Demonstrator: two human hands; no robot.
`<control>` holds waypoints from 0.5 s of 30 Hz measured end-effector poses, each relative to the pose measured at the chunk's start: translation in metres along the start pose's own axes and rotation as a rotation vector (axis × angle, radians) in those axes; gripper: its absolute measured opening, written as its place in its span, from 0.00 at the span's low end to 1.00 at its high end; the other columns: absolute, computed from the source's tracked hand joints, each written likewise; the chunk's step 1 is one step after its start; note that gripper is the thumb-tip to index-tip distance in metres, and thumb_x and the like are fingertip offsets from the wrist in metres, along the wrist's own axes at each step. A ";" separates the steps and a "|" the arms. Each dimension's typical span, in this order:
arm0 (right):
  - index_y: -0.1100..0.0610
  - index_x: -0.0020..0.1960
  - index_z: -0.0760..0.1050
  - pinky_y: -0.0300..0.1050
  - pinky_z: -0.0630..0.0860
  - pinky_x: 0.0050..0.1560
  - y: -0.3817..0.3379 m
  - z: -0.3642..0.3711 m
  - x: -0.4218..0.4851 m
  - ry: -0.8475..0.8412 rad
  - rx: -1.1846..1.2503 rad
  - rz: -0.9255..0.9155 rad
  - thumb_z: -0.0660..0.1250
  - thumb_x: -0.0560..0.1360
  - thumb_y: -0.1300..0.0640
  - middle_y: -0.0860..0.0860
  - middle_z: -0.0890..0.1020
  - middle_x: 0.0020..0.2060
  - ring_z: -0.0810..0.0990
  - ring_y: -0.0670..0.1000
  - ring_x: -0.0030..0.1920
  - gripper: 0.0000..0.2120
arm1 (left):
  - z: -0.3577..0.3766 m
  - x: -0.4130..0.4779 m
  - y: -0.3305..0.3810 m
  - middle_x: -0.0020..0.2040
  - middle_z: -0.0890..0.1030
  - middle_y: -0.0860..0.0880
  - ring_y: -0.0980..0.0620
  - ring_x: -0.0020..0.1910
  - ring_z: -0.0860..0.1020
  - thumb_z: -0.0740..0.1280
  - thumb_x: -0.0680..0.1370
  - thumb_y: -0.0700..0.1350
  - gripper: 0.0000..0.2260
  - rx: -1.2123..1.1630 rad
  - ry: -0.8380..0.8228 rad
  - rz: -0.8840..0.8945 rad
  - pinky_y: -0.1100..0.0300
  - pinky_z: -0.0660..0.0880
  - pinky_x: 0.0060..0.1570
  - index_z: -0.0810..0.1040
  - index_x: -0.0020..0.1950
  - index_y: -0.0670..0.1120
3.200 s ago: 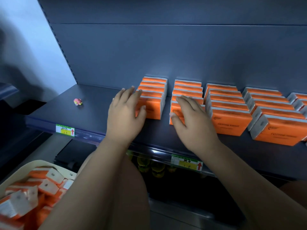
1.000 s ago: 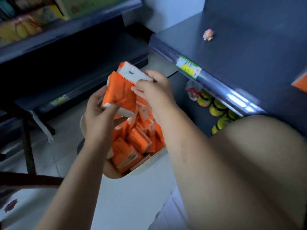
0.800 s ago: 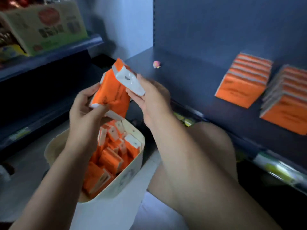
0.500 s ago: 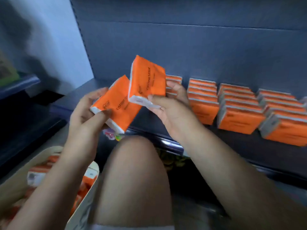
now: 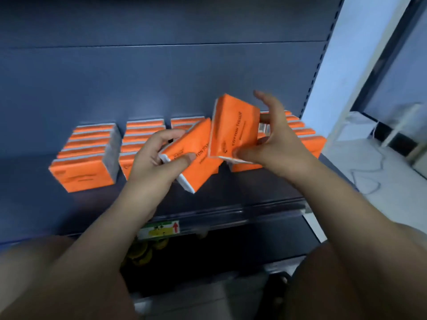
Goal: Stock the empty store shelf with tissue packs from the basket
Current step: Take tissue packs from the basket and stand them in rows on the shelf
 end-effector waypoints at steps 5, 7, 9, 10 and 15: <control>0.49 0.80 0.63 0.52 0.67 0.74 0.014 -0.020 -0.011 -0.038 -0.386 -0.301 0.80 0.60 0.51 0.54 0.68 0.72 0.67 0.48 0.73 0.52 | 0.022 0.003 -0.002 0.55 0.86 0.52 0.49 0.47 0.86 0.74 0.77 0.36 0.17 -0.005 -0.097 -0.119 0.56 0.79 0.36 0.82 0.60 0.54; 0.50 0.83 0.59 0.57 0.66 0.73 0.015 -0.029 -0.020 -0.067 -0.574 -0.416 0.80 0.62 0.46 0.51 0.69 0.74 0.68 0.54 0.74 0.54 | 0.030 0.002 -0.002 0.56 0.86 0.49 0.47 0.48 0.86 0.74 0.77 0.36 0.17 0.009 -0.150 -0.144 0.58 0.78 0.36 0.83 0.59 0.55; 0.46 0.84 0.55 0.58 0.68 0.70 0.018 -0.040 -0.027 -0.090 -0.742 -0.437 0.79 0.62 0.40 0.48 0.72 0.70 0.72 0.56 0.69 0.57 | 0.040 0.001 -0.002 0.55 0.86 0.43 0.42 0.49 0.86 0.75 0.76 0.37 0.18 0.043 -0.219 -0.161 0.53 0.81 0.42 0.84 0.59 0.56; 0.44 0.83 0.56 0.57 0.69 0.67 0.019 -0.045 -0.031 -0.120 -0.762 -0.422 0.79 0.61 0.40 0.48 0.73 0.67 0.72 0.56 0.66 0.56 | 0.046 -0.001 -0.002 0.55 0.86 0.42 0.41 0.51 0.86 0.76 0.75 0.38 0.18 0.060 -0.254 -0.162 0.50 0.82 0.48 0.84 0.60 0.57; 0.41 0.63 0.75 0.54 0.78 0.54 0.027 -0.071 -0.046 -0.169 -0.691 -0.326 0.78 0.57 0.39 0.43 0.73 0.58 0.77 0.49 0.57 0.35 | 0.067 -0.010 -0.004 0.58 0.86 0.48 0.46 0.57 0.85 0.78 0.71 0.42 0.20 0.098 -0.332 -0.161 0.46 0.80 0.60 0.84 0.61 0.56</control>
Point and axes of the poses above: each hand's wrist, its own x-axis towards the middle knuckle, its own z-axis out of the palm, y = z × x, the point moved 3 cm from there along x, towards the middle knuckle
